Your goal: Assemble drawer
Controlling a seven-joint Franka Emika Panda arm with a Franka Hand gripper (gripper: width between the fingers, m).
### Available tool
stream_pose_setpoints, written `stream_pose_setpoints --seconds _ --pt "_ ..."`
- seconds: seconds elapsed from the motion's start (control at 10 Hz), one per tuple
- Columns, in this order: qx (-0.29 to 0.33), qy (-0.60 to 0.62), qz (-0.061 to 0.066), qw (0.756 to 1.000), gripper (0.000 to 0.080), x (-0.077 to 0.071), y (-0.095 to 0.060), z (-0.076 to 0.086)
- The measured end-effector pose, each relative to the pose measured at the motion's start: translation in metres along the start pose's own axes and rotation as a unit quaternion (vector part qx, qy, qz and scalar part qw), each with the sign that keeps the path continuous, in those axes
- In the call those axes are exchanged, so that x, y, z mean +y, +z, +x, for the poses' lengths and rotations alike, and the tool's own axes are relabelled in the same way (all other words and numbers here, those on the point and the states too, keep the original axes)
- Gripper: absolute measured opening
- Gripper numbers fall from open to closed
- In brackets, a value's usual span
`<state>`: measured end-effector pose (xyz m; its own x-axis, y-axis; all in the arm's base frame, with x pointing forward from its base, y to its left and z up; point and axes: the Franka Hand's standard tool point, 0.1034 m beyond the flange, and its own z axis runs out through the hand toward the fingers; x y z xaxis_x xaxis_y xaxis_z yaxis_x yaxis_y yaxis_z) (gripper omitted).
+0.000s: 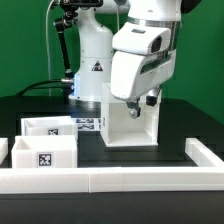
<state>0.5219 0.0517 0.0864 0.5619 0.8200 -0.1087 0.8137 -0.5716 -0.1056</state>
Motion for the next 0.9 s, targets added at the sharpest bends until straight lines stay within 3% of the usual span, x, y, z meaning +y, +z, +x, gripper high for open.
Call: stream_pose_setpoints --seconds 0.6,0.7,0.9 --pt "0.001 0.015 0.000 1.000 0.0650 -0.0002 0.0001 0.0002" --pt "0.007 0.034 -0.006 0.999 0.0650 -0.0028 -0.0024 0.0041" --pt "0.014 0.122 0.005 0.992 0.0650 -0.0068 -0.0024 0.0065"
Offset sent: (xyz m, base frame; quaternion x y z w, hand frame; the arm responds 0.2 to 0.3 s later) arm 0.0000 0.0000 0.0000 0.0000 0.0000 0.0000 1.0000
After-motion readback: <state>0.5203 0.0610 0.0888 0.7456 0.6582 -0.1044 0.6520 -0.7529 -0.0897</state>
